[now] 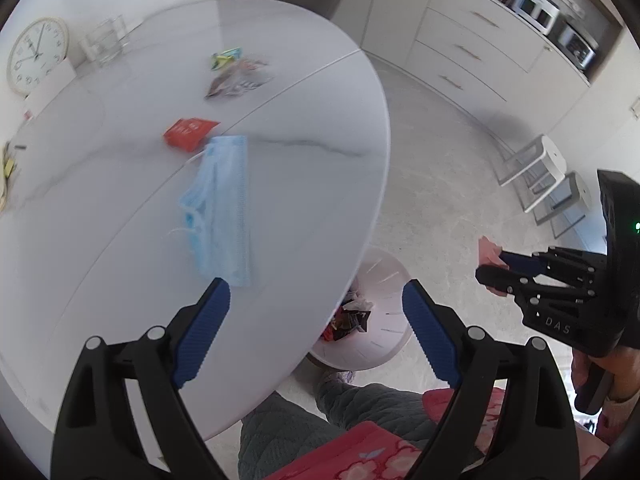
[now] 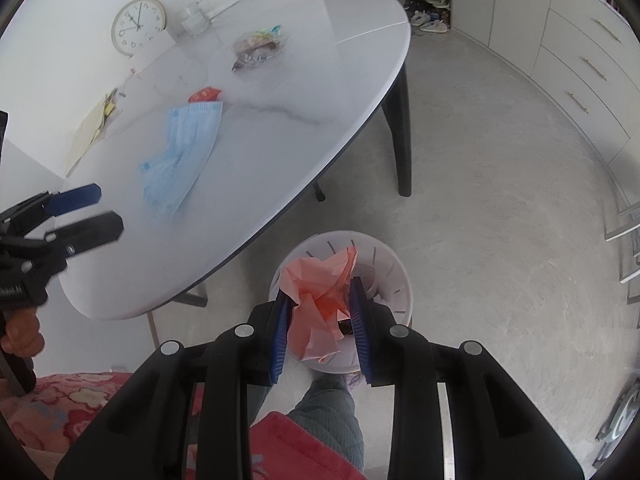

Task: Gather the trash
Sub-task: 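Carry the snack box and pink paper to the wastebasket and release both, then lower the left tool to the red snack packet and grasp it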

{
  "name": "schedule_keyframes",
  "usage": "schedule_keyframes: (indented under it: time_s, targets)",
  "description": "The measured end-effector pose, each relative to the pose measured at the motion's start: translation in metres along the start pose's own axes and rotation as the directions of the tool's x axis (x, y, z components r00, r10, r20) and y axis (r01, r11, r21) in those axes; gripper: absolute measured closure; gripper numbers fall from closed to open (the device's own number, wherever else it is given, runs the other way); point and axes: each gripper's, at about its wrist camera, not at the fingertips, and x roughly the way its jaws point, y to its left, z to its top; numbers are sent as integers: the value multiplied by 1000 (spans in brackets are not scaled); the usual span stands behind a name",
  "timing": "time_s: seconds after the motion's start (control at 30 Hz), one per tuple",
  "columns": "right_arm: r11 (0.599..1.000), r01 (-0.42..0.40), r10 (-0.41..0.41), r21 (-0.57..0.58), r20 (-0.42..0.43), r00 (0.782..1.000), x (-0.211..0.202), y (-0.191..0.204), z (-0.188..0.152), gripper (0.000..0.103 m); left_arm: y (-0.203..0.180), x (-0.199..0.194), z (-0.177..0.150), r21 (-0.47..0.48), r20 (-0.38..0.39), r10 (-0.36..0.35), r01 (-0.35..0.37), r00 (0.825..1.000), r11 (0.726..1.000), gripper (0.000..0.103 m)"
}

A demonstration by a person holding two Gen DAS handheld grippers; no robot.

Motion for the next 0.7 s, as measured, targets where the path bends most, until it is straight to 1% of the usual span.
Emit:
schedule_keyframes:
  time_s: [0.03,0.1,0.13,0.17,0.2,0.4,0.47,0.57,0.7]
  targets:
    - [1000,-1,1,-2,-11,1000,4,2,-1,66,5,0,-1,-16,-3,8,-8,1000,1000,19]
    - [1000,8,-8,5,-20,1000,7,3,-1,37,13,0,-3,-37,-10,17,-17,1000,999,19]
    - [1000,12,-12,7,-21,1000,8,4,0,33,17,-1,-4,-48,-10,21,-22,1000,999,19]
    - [1000,15,-15,9,-22,1000,8,4,0,25,20,-2,-4,-56,-9,24,-25,1000,998,19]
    - [1000,20,-20,10,-21,1000,8,5,1,20,22,-3,-4,-63,-8,26,-27,1000,998,19]
    - [999,29,-29,16,1,1000,5,6,5,9,28,-10,-6,-79,2,41,-41,999,996,18]
    - [999,26,-26,24,4,1000,4,5,6,8,29,-12,-6,-78,5,51,-51,999,996,13]
    - [999,18,-18,43,6,1000,4,1,8,8,29,-13,-5,-72,9,63,-63,998,995,13]
    - [998,19,-20,59,18,1000,0,-4,13,7,32,-10,-1,-71,-6,94,-94,996,993,13]
